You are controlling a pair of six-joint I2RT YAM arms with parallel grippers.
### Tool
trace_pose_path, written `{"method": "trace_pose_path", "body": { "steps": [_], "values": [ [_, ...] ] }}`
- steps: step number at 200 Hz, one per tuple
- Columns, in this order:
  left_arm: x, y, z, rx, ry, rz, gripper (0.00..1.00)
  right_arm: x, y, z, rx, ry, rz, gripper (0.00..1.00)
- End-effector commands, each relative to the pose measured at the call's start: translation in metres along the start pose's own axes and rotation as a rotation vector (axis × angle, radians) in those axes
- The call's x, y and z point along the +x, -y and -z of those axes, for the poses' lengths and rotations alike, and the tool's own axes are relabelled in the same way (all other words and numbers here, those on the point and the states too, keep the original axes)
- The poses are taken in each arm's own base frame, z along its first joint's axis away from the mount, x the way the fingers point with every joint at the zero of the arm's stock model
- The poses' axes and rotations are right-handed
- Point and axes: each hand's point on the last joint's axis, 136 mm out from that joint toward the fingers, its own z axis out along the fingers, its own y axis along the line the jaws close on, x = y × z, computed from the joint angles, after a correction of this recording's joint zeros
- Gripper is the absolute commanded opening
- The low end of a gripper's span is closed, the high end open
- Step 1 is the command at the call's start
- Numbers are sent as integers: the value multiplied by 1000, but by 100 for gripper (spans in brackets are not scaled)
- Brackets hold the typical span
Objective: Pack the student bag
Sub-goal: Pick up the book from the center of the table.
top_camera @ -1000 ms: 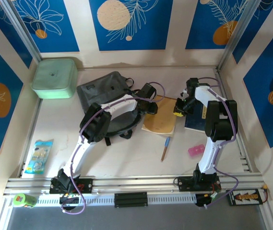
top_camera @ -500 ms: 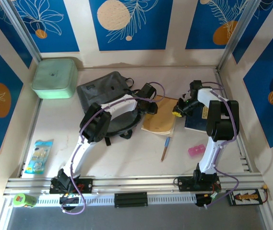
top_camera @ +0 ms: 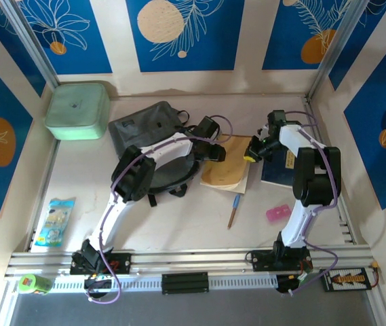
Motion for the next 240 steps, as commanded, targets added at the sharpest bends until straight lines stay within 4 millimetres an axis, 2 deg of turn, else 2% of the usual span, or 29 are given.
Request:
{"method": "trace_pose_path", "body": {
  "steps": [1, 22, 64, 83, 107, 151, 189, 240],
  "values": [
    [-34, 1, 66, 65, 71, 22, 57, 3, -18, 23, 8, 61, 112, 1],
    [-52, -2, 103, 122, 127, 41, 70, 2, -43, 41, -27, 131, 238, 0],
    [-60, -21, 153, 260, 227, 59, 88, 4, -105, 83, -154, 272, 528, 0],
    [-58, -33, 169, 258, 261, 35, 93, 12, -129, 95, -197, 301, 640, 0],
    [-57, -30, 193, 249, 311, -95, 95, 22, -149, 106, -197, 325, 763, 0],
    [-70, -22, 243, 145, 443, -429, 97, 40, -173, 116, -159, 361, 960, 0],
    [-81, -18, 281, 85, 483, -617, 98, 46, -185, 118, -115, 393, 1056, 0],
    [-74, 4, 293, 164, 485, -908, 97, 70, -201, 116, -134, 366, 1160, 0]
  ]
}}
